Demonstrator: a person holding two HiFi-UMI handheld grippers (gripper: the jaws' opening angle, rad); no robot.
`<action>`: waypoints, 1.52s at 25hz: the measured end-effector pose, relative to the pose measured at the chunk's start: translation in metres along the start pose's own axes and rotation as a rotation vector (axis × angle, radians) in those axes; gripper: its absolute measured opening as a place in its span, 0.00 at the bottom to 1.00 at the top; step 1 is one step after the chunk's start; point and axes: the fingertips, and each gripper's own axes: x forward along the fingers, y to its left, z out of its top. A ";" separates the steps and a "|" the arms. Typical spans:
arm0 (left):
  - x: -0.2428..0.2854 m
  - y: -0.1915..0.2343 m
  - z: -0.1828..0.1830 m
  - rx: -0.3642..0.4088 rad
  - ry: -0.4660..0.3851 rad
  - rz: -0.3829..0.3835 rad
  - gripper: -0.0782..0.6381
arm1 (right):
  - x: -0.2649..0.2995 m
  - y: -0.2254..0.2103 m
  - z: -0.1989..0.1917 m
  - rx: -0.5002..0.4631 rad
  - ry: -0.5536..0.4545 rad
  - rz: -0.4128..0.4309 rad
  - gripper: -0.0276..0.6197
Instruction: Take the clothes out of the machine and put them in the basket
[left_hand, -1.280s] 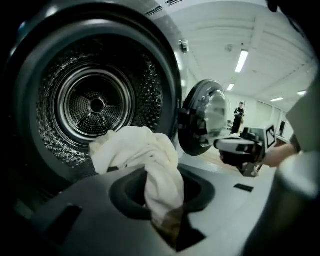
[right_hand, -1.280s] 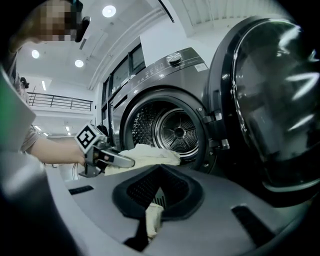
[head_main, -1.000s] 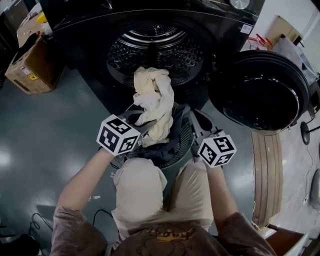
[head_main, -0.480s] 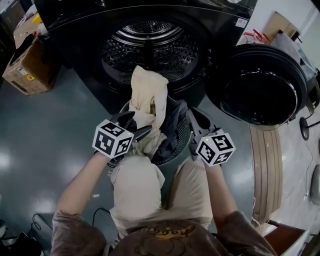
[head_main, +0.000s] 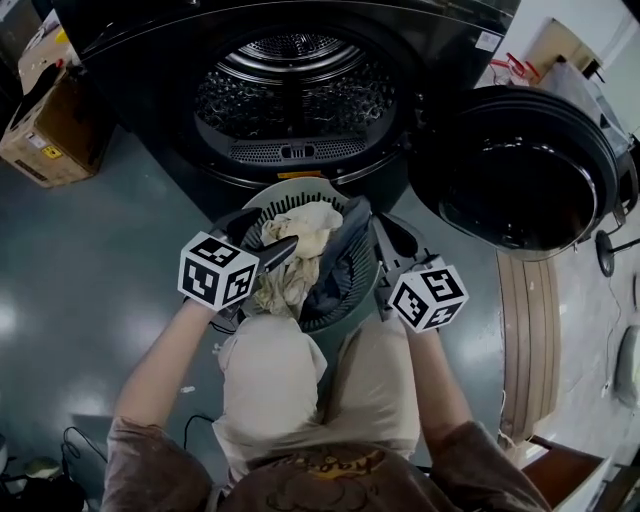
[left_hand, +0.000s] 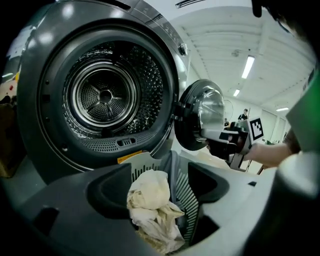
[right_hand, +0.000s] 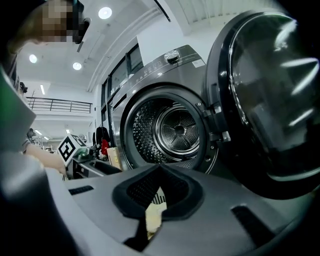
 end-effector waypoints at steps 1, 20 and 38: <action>0.002 0.001 0.004 -0.002 -0.007 -0.009 0.60 | 0.002 0.000 0.001 0.004 0.007 0.000 0.04; -0.173 -0.044 0.245 -0.129 -0.036 -0.018 0.58 | -0.026 0.122 0.275 0.071 0.277 0.059 0.04; -0.329 -0.073 0.489 -0.124 -0.212 -0.085 0.58 | -0.026 0.201 0.536 -0.016 0.172 0.087 0.04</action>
